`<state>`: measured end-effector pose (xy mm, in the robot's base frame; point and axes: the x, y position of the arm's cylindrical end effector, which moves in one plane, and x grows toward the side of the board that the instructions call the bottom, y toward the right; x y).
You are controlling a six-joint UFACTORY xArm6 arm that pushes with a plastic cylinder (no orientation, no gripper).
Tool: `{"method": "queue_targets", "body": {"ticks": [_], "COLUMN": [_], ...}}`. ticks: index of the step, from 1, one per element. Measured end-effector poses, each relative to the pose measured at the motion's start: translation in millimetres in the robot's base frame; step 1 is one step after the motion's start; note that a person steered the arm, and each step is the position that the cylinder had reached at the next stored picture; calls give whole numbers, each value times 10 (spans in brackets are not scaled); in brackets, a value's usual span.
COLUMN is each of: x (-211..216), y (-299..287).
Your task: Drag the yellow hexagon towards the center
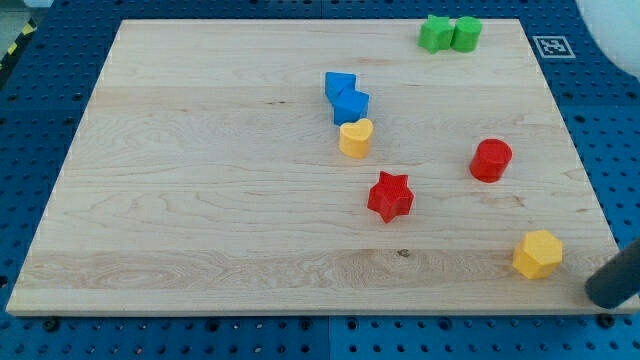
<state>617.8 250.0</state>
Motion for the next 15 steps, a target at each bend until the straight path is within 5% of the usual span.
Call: {"method": "queue_targets", "body": {"ticks": [4,15], "x": [-183,-628], "y": [-536,-506]}}
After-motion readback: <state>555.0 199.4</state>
